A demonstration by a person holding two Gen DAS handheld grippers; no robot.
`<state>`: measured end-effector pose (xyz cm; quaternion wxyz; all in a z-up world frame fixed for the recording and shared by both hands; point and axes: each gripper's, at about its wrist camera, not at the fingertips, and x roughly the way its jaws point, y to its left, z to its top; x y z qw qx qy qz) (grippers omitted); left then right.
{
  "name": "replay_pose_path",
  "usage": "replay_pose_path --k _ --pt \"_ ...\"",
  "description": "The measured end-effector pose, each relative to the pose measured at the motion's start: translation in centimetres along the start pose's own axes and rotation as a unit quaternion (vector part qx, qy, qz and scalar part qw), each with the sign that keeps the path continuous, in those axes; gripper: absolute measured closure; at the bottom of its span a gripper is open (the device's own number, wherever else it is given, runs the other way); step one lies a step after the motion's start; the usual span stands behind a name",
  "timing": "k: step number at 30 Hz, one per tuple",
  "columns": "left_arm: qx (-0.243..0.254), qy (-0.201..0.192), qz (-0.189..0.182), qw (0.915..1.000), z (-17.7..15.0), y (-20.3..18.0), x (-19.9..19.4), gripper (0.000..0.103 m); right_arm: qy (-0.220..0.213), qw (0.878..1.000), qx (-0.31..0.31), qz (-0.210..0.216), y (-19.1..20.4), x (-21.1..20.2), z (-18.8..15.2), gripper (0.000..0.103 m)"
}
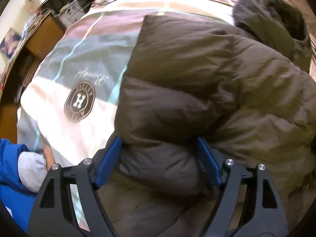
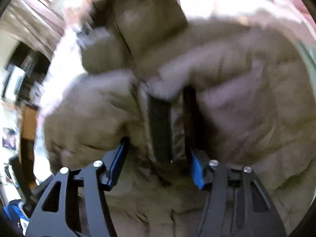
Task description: Fold large clothes
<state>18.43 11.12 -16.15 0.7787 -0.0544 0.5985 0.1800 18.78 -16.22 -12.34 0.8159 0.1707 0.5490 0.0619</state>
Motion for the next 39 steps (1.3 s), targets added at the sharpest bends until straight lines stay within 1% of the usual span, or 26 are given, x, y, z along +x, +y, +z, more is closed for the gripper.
replay_pose_path --k 1,2,3,4,5,7,9,11,12,14,15,16,17,19,22,23,24,26,28,29,31,33,34,35,37,39 --pt "-0.016 0.035 -0.002 0.9992 -0.1 0.4 1.1 0.023 0.021 0.999 -0.008 -0.033 -0.3 1.1 0.0 0.028" --pt "-0.042 0.057 -0.018 0.9973 -0.2 1.0 1.8 0.022 0.05 0.998 -0.009 -0.042 -0.8 2.0 -0.3 0.028" --pt "-0.082 0.071 -0.039 0.9933 -0.3 1.9 1.8 0.023 0.077 0.997 0.002 -0.031 -1.5 2.8 -0.4 0.029" --pt "-0.099 0.074 -0.051 0.991 -0.2 2.3 1.5 0.025 0.074 0.996 0.044 -0.007 -2.7 2.2 0.0 0.029" --pt "-0.105 0.071 -0.06 0.9901 0.0 2.5 0.8 0.025 0.056 0.996 0.073 0.007 -3.4 1.1 0.3 0.029" --pt "-0.098 0.04 -0.074 0.9916 0.4 2.4 -1.4 0.024 -0.017 0.992 0.118 0.04 -4.5 -2.8 2.5 0.027" --pt "-0.081 0.012 -0.064 0.9946 0.6 2.1 -3.4 0.017 -0.044 0.994 0.101 0.026 -4.3 -4.5 5.2 0.013" --pt "-0.071 0.015 -0.069 0.995 0.2 2.0 -5.1 0.017 -0.04 0.996 0.083 0.009 -3.9 -4.3 8.8 0.012" --pt "-0.072 0.028 -0.085 0.9933 -0.4 2.3 -5.7 0.016 -0.033 0.996 0.077 -0.002 -3.4 -3.8 10.8 0.012" --pt "-0.074 0.054 -0.146 0.9851 -1.4 2.1 -7.0 0.01 -0.033 0.998 0.05 -0.031 -1.6 -2.7 14.3 0.012" --pt "-0.068 0.06 -0.159 0.9831 -1.9 1.9 -7.2 0.008 -0.039 0.998 0.03 -0.047 -0.6 -2.0 16.2 0.012" --pt "-0.056 0.066 -0.167 0.9822 -2.4 1.3 -7.3 0.007 -0.048 0.996 -0.001 -0.079 1.1 -0.9 18.9 0.012" --pt "-0.046 0.068 -0.164 0.983 -2.8 0.6 -7.5 0.007 -0.051 0.993 -0.021 -0.101 2.1 0.3 20.3 0.012" --pt "-0.022 0.078 -0.153 0.985 -3.1 -1.0 -6.9 0.007 -0.054 0.984 -0.064 -0.155 5.0 3.6 24.5 0.012" --pt "0.012 0.116 -0.156 0.9808 -3.2 -3.5 -5.0 0.007 -0.056 0.973 -0.082 -0.208 6.0 7.4 27.7 0.012" --pt "0.021 0.125 -0.158 0.9794 -3.2 -4.2 -4.4 0.007 -0.06 0.967 -0.084 -0.234 6.5 9.1 29.0 0.013" --pt "0.03 0.129 -0.153 0.9793 -3.1 -4.8 -3.9 0.007 -0.064 0.96 -0.085 -0.258 6.6 10.5 30.0 0.013" --pt "0.046 0.129 -0.137 0.981 -3.1 -5.4 -3.3 0.007 -0.062 0.952 -0.081 -0.287 6.4 12.7 30.7 0.014" --pt "0.061 0.129 -0.122 0.9823 -3.0 -5.7 -2.6 0.007 -0.054 0.952 -0.082 -0.288 5.8 14.4 30.3 0.056" --pt "0.061 0.13 -0.119 0.9824 -3.0 -5.7 -2.3 0.007 -0.054 0.95 -0.082 -0.298 5.4 14.7 29.7 0.096" --pt "0.051 0.136 -0.117 0.9824 -2.8 -5.3 -1.7 0.007 -0.093 0.958 -0.07 -0.26 5.0 13.0 28.9 0.097" --pt "0.031 0.14 -0.123 0.982 -2.5 -4.7 -1.5 0.007 -0.159 0.963 -0.067 -0.207 4.9 8.0 27.3 0.099" --pt "0.025 0.138 -0.125 0.9822 -2.3 -4.4 -1.7 0.007 -0.175 0.966 -0.068 -0.178 4.8 6.0 26.6 0.099" --pt "0.019 0.132 -0.124 0.9833 -2.2 -4.1 -1.9 0.007 -0.196 0.97 -0.065 -0.126 4.4 2.4 25.2 0.099" --pt "0.009 0.113 -0.113 0.9871 -1.9 -3.5 -2.8 0.007 -0.214 0.975 -0.05 -0.03 2.7 -3.5 22.1 0.099" --pt "-0.01 0.097 -0.107 0.9895 -1.9 -2.7 -3.7 0.007 -0.234 0.967 -0.042 0.088 -0.8 -10.1 17.0 0.099"
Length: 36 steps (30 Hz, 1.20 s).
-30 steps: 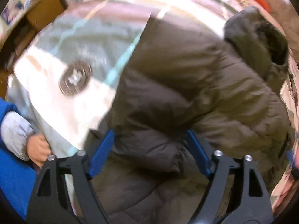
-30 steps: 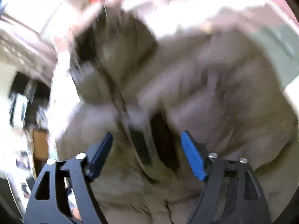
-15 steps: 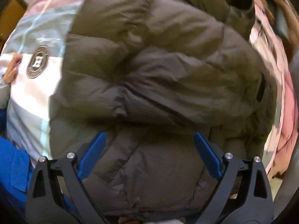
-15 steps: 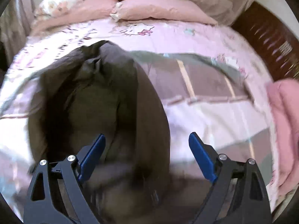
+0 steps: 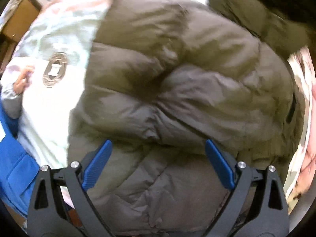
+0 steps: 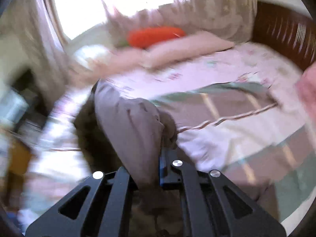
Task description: Fold large clothes
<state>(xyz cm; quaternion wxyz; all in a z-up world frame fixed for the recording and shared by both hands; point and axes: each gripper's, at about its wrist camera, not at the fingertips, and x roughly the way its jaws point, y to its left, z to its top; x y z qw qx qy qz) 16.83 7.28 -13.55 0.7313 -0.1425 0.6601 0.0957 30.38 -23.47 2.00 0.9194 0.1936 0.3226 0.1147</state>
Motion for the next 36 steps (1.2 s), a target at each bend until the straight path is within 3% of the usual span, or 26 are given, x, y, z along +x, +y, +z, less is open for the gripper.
replay_pose_path --k 2,3,4,7,8,9,10,11,13,16,17,18,19,20,21,22,23,24,25,27,28,29,31,34,35,36 --pt "-0.03 -0.015 -0.008 0.9994 -0.4 1.0 -1.2 0.007 0.01 0.997 -0.014 0.079 -2.0 -5.2 -2.3 0.098" --pt "-0.043 -0.023 -0.012 0.9988 -0.8 1.5 -1.7 0.007 0.027 0.995 -0.033 0.086 -3.4 -7.4 -3.8 0.097" --pt "-0.049 -0.03 -0.011 0.9983 -1.1 2.1 -2.3 0.007 0.054 0.995 -0.048 0.067 -5.0 -8.7 -5.6 0.096" --pt "-0.053 -0.051 0.019 0.9971 -1.7 2.3 -3.1 0.007 0.16 0.986 -0.044 -0.028 -9.3 -9.5 -10.6 0.076" --pt "-0.059 -0.047 0.022 0.9969 -1.7 2.6 -3.2 0.007 0.185 0.98 -0.038 -0.058 -10.1 -9.5 -11.7 0.064" --pt "-0.067 -0.043 0.015 0.9967 -1.8 3.2 -3.4 0.007 0.225 0.966 -0.042 -0.119 -10.8 -9.5 -13.3 0.03" --pt "-0.086 -0.036 -0.005 0.9956 -2.0 4.0 -3.8 0.007 0.263 0.947 -0.073 -0.171 -10.9 -9.3 -14.8 0.015" --pt "-0.109 -0.03 -0.029 0.9932 -2.6 4.7 -4.2 0.007 0.275 0.938 -0.098 -0.186 -10.8 -9.3 -15.7 0.008" --pt "-0.141 -0.03 -0.066 0.9874 -4.3 4.9 -4.8 0.007 0.283 0.927 -0.127 -0.211 -10.0 -9.7 -17.0 0.008" --pt "-0.126 -0.03 -0.071 0.989 -5.1 3.4 -4.9 0.007 0.272 0.924 -0.155 -0.219 -8.1 -10.0 -18.3 0.008" --pt "-0.11 -0.03 -0.067 0.9912 -4.9 2.6 -4.9 0.007 0.27 0.926 -0.18 -0.192 -6.8 -10.2 -19.1 0.008" --pt "-0.098 -0.031 -0.062 0.9927 -4.6 2.1 -4.9 0.007 0.265 0.927 -0.226 -0.137 -4.5 -10.6 -19.8 0.008" --pt "-0.084 -0.033 -0.051 0.9946 -4.4 1.5 -5.0 0.007 0.25 0.924 -0.275 -0.094 -2.2 -11.2 -20.5 0.008" --pt "-0.076 -0.034 -0.045 0.9955 -4.2 1.1 -4.9 0.007 0.23 0.915 -0.319 -0.084 -0.5 -11.3 -21.3 0.008" --pt "-0.071 -0.032 -0.041 0.9961 -4.1 0.9 -4.8 0.007 0.222 0.904 -0.353 -0.093 0.3 -11.0 -22.1 0.004" --pt "-0.069 -0.029 -0.042 0.9963 -4.0 0.7 -4.6 0.007 0.224 0.883 -0.394 -0.119 1.2 -10.3 -23.4 0.002" --pt "-0.069 -0.025 -0.044 0.9964 -3.9 0.5 -4.4 0.007 0.263 0.847 -0.438 -0.148 1.5 -8.6 -25.7 0.001" --pt "-0.068 -0.021 -0.044 0.9965 -3.9 0.4 -4.2 0.007 0.311 0.82 -0.455 -0.153 1.2 -7.3 -27.7 0.001" --pt "-0.066 -0.016 -0.043 0.9968 -3.8 0.2 -4.0 0.007 0.372 0.781 -0.477 -0.154 0.5 -5.8 -30.7 0.001" --pt "-0.069 -0.01 -0.042 0.9967 -3.6 -0.1 -3.7 0.007 0.388 0.736 -0.528 -0.169 0.3 -5.2 -33.6 0.002" --pt "-0.071 -0.008 -0.044 0.9965 -3.4 0.1 -3.5 0.007 0.38 0.742 -0.532 -0.147 0.9 -5.7 -33.4 0.003" --pt "-0.075 -0.008 -0.046 0.9961 -3.3 0.3 -3.5 0.007 0.371 0.763 -0.516 -0.118 1.6 -6.4 -32.6 0.007" --pt "-0.091 -0.016 -0.052 0.9943 -3.3 0.7 -4.0 0.007 0.316 0.857 -0.407 -0.014 3.2 -8.7 -27.2 0.007" --pt "-0.111 -0.037 -0.046 0.992 -3.0 1.2 -4.8 0.007 0.276 0.936 -0.21 0.058 2.6 -9.1 -21.0 0.001" --pt "-0.115 -0.042 -0.04 0.9917 -2.8 1.4 -4.8 0.007 0.281 0.949 -0.104 0.094 1.9 -8.2 -19.3 0.001" --pt "-0.118 -0.043 -0.037 0.9914 -2.8 1.6 -4.8 0.007 0.293 0.946 -0.011 0.136 1.3 -7.0 -18.6 0.001"
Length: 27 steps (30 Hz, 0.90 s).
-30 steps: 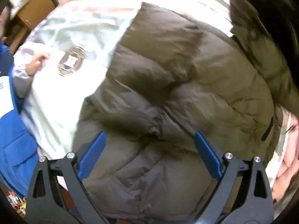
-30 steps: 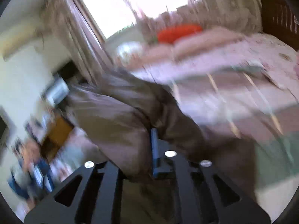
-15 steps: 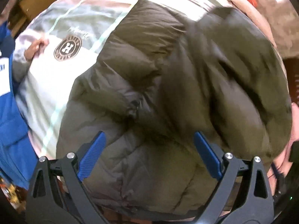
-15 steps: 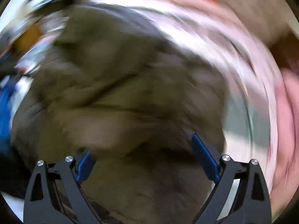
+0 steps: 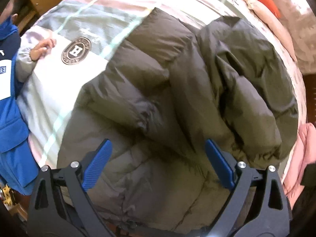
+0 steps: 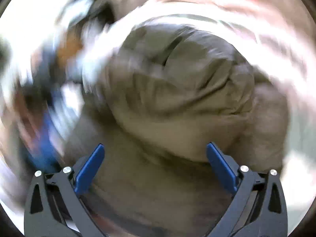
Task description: Fold large clothes
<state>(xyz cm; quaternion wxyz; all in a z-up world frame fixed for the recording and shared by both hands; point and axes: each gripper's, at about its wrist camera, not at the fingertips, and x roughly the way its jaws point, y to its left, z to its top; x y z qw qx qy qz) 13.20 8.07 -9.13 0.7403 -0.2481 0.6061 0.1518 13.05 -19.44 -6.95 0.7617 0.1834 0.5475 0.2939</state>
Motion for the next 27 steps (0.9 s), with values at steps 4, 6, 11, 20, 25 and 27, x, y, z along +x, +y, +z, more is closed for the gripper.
replay_pose_path --k 4,6,11,20,25,27 --pt "-0.01 0.008 -0.001 0.9999 0.2 0.5 0.2 0.007 0.053 0.96 0.25 0.113 -2.8 6.8 2.6 0.001" --pt "-0.012 0.006 0.0 0.9999 0.4 0.9 0.2 0.007 0.058 0.936 0.332 0.098 -4.1 10.1 2.9 0.001" --pt "-0.015 -0.004 0.02 0.9997 1.5 2.2 0.5 0.007 0.042 0.934 0.355 -0.007 -4.4 13.2 2.6 0.06" --pt "-0.025 -0.024 -0.016 0.9993 1.3 2.9 -1.5 0.007 0.105 0.96 -0.103 -0.24 4.9 6.4 -5.5 0.082" --pt "0.049 -0.031 -0.042 0.9974 -0.1 -0.6 -2.0 0.007 0.168 0.922 -0.127 -0.324 1.1 7.2 -11.7 0.036" --pt "0.086 -0.045 -0.054 0.9938 -1.2 -2.5 -2.5 0.007 0.097 0.943 -0.086 -0.308 1.4 3.9 -10.7 0.012"
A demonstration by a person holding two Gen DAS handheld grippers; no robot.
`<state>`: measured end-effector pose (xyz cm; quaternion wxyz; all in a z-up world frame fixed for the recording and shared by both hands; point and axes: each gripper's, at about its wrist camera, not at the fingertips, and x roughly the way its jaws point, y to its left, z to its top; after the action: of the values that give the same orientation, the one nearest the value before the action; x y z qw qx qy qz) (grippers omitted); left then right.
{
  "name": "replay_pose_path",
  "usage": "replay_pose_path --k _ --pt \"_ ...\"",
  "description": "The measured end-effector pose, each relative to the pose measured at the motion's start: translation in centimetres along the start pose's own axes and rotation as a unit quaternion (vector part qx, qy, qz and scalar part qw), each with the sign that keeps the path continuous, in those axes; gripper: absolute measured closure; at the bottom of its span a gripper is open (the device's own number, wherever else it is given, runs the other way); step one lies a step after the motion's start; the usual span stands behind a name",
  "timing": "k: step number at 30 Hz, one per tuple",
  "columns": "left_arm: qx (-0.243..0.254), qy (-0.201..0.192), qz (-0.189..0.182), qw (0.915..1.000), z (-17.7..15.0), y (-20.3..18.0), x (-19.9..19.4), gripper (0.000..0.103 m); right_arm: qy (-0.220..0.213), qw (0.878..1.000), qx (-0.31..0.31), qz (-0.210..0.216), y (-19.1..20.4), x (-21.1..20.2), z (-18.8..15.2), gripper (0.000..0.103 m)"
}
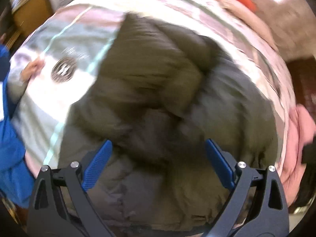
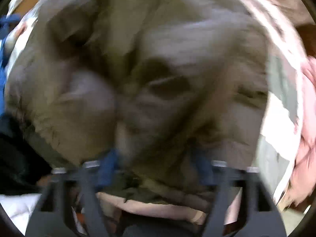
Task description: Fold large clothes
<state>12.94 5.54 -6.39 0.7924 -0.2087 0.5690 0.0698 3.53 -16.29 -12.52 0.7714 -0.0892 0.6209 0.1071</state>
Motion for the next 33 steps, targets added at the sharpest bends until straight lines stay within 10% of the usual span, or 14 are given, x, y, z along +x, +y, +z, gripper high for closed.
replay_pose_path --k 6,12,16,25,29,33 --pt "0.121 -0.049 -0.051 0.9901 -2.2 -5.9 -1.7 0.007 -0.172 0.97 0.167 0.042 -5.9 -8.4 0.5 0.014" --pt "0.194 0.086 0.002 0.9772 -4.8 -8.7 4.9 0.02 -0.002 0.991 0.086 0.107 -2.4 -0.9 2.9 0.03" --pt "0.155 0.129 0.038 0.9787 -3.9 -7.4 9.3 0.02 0.019 0.993 0.105 0.057 -1.6 4.5 6.3 0.03" --pt "0.177 0.03 0.084 0.9802 -1.2 -9.5 13.1 0.009 -0.084 0.987 0.135 0.004 -4.2 6.9 13.3 0.03" --pt "0.179 0.008 0.107 0.9781 -1.7 -10.9 12.9 0.012 -0.061 0.992 0.11 -0.018 -4.6 7.0 12.9 0.028" --pt "0.197 -0.064 0.125 0.9703 -2.9 -12.9 7.6 0.02 -0.069 0.989 0.123 0.047 -4.7 2.7 12.8 0.028"
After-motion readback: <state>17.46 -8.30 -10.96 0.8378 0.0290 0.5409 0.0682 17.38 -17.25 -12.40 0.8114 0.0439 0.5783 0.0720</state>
